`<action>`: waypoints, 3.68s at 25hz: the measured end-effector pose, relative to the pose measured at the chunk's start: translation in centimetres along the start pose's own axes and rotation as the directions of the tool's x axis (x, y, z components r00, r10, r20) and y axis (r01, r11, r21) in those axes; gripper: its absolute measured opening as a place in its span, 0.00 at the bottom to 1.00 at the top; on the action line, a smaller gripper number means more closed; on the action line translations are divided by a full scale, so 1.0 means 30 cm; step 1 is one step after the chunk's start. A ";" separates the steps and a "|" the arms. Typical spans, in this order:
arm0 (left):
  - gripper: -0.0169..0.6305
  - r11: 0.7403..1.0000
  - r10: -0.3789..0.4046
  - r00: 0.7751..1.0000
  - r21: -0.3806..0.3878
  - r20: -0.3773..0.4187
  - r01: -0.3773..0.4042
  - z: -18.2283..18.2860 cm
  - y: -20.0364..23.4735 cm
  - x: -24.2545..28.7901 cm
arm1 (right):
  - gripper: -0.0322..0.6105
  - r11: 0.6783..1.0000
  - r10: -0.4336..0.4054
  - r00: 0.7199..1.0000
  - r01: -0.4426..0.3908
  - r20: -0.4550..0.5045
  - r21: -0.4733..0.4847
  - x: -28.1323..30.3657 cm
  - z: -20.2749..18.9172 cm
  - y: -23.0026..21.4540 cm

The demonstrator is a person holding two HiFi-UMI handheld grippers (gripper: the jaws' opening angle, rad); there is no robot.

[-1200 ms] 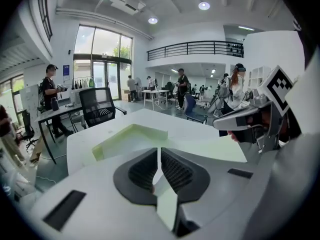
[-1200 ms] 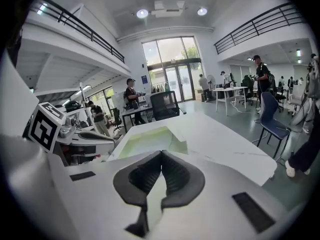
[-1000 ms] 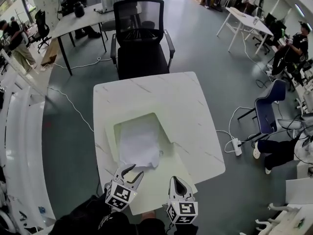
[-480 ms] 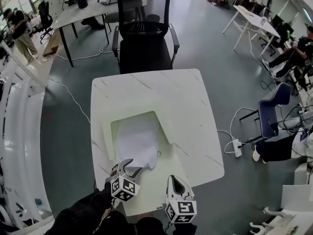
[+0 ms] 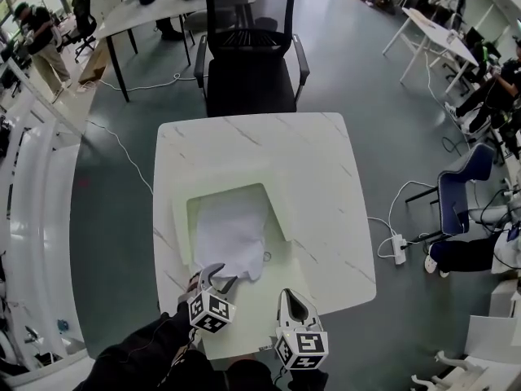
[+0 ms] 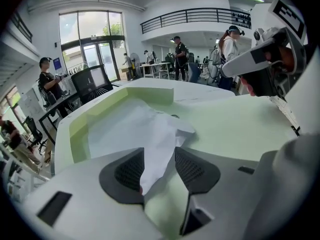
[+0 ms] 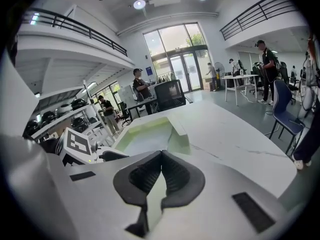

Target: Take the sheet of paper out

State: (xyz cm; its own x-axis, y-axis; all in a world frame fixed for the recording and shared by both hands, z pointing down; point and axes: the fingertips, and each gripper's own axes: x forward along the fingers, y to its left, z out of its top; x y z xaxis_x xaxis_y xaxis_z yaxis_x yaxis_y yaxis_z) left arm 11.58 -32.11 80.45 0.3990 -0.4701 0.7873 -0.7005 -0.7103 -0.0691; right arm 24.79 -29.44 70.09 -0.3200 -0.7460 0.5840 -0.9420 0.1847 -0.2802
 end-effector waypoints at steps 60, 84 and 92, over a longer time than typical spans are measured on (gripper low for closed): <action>0.06 0.957 0.007 0.916 -0.268 0.400 0.110 0.212 0.092 -0.759 | 0.08 0.990 -0.032 0.974 0.062 0.224 -0.125 -0.396 0.207 0.462; 0.06 0.980 -0.022 0.796 -0.143 0.604 0.135 0.031 0.040 -1.433 | 0.08 0.975 -0.093 0.914 0.163 0.394 -0.148 -0.769 0.111 0.912; 0.06 0.985 -0.039 0.800 -0.112 0.599 0.131 -0.078 0.009 -1.519 | 0.08 0.975 -0.104 0.906 0.174 0.409 -0.137 -0.818 0.025 0.995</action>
State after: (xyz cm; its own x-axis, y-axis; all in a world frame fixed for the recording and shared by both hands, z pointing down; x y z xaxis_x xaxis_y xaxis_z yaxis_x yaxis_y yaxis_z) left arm -8.18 -9.65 45.98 0.7005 -0.6623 0.2657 -0.7038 -0.7027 0.1039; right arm 4.59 -6.11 46.81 -0.1510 -0.9573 0.2466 -0.9881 0.1386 -0.0672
